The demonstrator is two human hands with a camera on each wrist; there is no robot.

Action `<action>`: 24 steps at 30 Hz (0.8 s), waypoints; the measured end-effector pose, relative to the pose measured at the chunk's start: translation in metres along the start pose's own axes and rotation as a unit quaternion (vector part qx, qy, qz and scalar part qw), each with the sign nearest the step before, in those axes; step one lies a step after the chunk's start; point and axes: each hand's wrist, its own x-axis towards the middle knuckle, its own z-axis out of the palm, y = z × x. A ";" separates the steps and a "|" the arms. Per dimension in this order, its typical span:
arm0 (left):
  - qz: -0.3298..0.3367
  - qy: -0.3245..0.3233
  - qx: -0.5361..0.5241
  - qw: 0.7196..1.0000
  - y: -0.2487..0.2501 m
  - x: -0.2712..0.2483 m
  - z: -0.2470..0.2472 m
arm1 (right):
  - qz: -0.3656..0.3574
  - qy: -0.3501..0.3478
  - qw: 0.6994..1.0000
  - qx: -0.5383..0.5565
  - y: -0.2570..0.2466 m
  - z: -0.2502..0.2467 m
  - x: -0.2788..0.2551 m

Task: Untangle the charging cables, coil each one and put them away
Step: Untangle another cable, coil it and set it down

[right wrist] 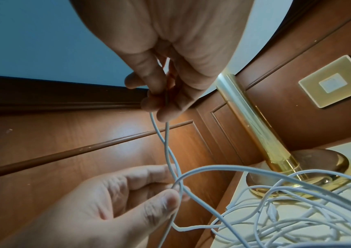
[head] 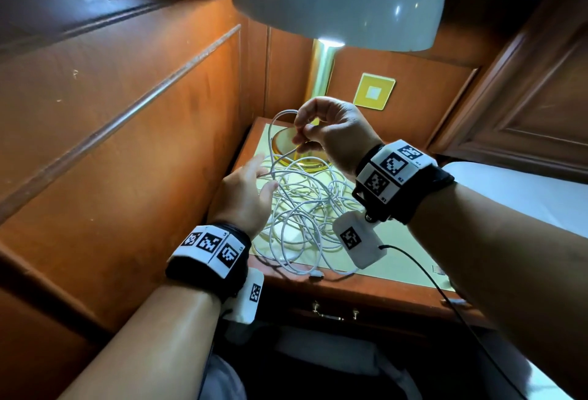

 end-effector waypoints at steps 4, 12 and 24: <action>0.030 0.016 0.022 0.999 -0.005 0.003 0.003 | -0.018 0.025 1.000 0.002 0.000 0.000 0.000; 0.060 0.018 0.016 0.998 -0.011 0.004 0.007 | -0.030 -0.062 0.914 -0.400 0.017 -0.006 -0.005; 0.156 0.004 0.021 0.988 -0.012 0.000 0.009 | 0.022 -0.210 0.804 -0.555 0.027 -0.004 -0.015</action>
